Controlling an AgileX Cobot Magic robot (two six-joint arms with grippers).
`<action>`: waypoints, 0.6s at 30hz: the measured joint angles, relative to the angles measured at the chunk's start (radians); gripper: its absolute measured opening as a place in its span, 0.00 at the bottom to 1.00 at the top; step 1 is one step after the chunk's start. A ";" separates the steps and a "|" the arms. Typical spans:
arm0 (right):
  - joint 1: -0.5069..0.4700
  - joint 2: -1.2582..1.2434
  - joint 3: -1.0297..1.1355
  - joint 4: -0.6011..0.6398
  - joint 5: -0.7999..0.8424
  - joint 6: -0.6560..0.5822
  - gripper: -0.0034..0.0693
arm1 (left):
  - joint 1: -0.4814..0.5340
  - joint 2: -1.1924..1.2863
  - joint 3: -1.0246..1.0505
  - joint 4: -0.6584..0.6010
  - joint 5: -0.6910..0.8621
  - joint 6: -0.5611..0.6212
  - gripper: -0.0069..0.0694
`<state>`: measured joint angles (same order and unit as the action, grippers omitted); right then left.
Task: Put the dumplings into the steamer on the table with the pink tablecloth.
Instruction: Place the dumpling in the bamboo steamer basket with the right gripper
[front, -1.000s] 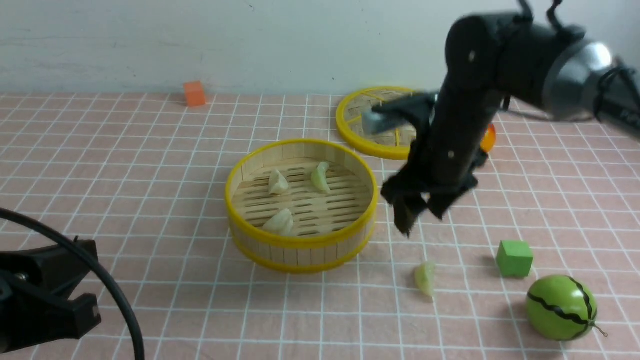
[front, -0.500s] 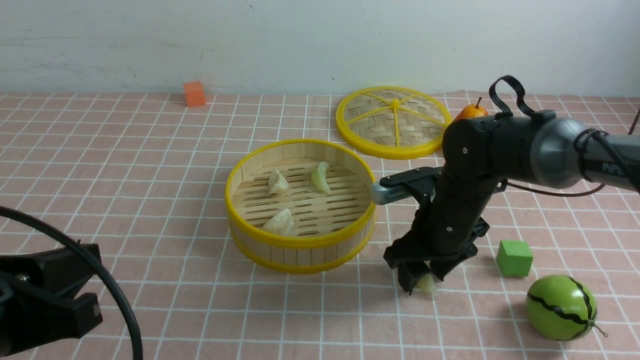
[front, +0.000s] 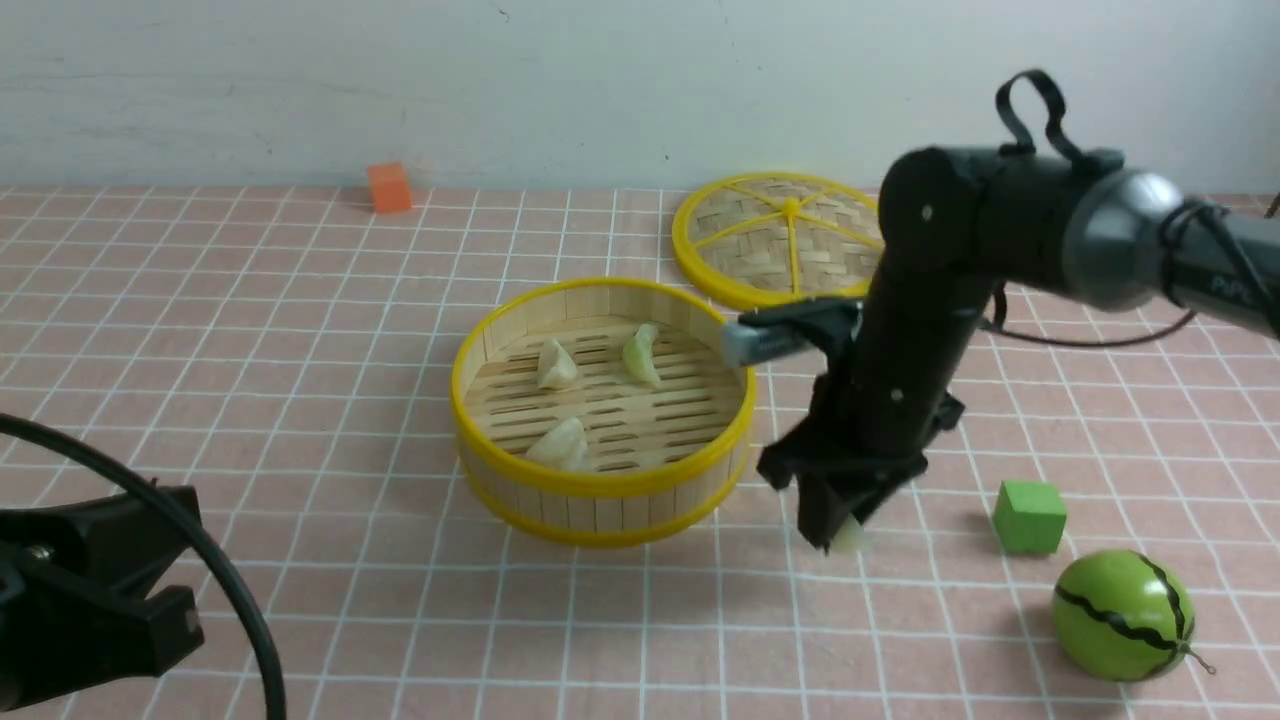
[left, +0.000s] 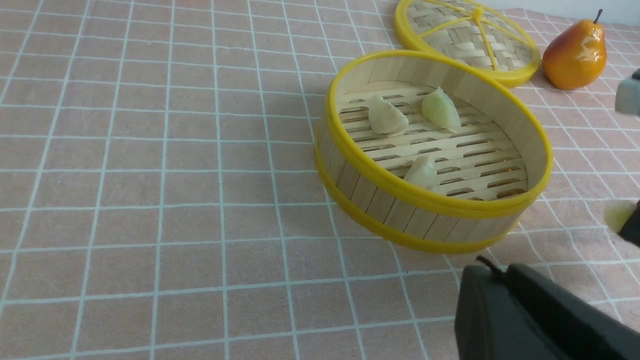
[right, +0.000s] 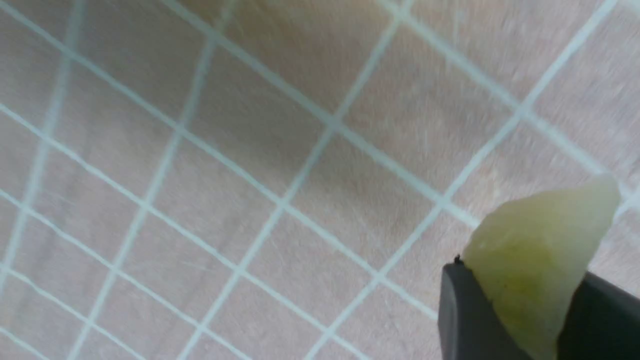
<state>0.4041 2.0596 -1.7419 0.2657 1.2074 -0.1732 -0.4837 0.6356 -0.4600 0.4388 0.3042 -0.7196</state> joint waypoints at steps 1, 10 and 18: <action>0.006 -0.004 -0.046 0.010 0.001 0.000 0.32 | 0.000 0.000 0.000 0.001 0.000 0.000 0.14; 0.121 0.039 -0.222 0.065 -0.338 -0.106 0.32 | 0.000 0.000 0.002 0.011 -0.001 0.000 0.14; 0.127 0.209 -0.221 0.026 -0.409 -0.151 0.32 | 0.000 0.000 0.002 0.026 0.008 0.000 0.15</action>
<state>0.5312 2.2685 -1.9628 0.2914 0.7984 -0.3245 -0.4837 0.6356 -0.4582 0.4646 0.3126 -0.7196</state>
